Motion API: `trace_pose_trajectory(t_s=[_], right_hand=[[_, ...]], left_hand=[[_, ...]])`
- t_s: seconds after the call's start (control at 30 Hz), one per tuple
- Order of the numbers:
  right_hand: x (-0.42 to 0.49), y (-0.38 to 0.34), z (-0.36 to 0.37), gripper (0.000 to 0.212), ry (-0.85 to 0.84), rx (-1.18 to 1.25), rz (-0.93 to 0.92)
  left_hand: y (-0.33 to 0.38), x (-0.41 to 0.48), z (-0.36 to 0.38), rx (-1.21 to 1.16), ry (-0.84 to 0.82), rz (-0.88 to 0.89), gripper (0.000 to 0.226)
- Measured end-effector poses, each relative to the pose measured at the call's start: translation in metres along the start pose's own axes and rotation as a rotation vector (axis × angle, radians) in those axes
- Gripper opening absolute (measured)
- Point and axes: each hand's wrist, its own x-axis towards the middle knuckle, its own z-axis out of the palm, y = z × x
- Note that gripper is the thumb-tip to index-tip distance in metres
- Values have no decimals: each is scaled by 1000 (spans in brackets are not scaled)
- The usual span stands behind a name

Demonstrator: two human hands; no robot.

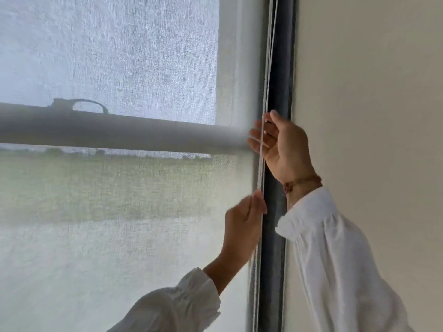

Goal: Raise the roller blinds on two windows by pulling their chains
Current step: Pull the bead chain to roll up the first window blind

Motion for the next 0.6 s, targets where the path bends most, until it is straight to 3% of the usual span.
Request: trace_pose_trajectory(t_s=[0.1, 0.3, 0.43, 0.6], right_hand=[[14, 9, 19, 39, 126, -143, -28], [-2, 61, 17, 48, 286, -510, -521], [-32, 115, -1, 39, 290, -560, -576], [-72, 170, -17, 45, 311, -623, -648]], left_hand=[[-31, -14, -4, 19, -37, -23, 46], [-55, 6, -37, -184, -30, -204, 39], [-37, 50, -53, -255, -93, -99, 43], [20, 104, -52, -459, -227, 32, 33]])
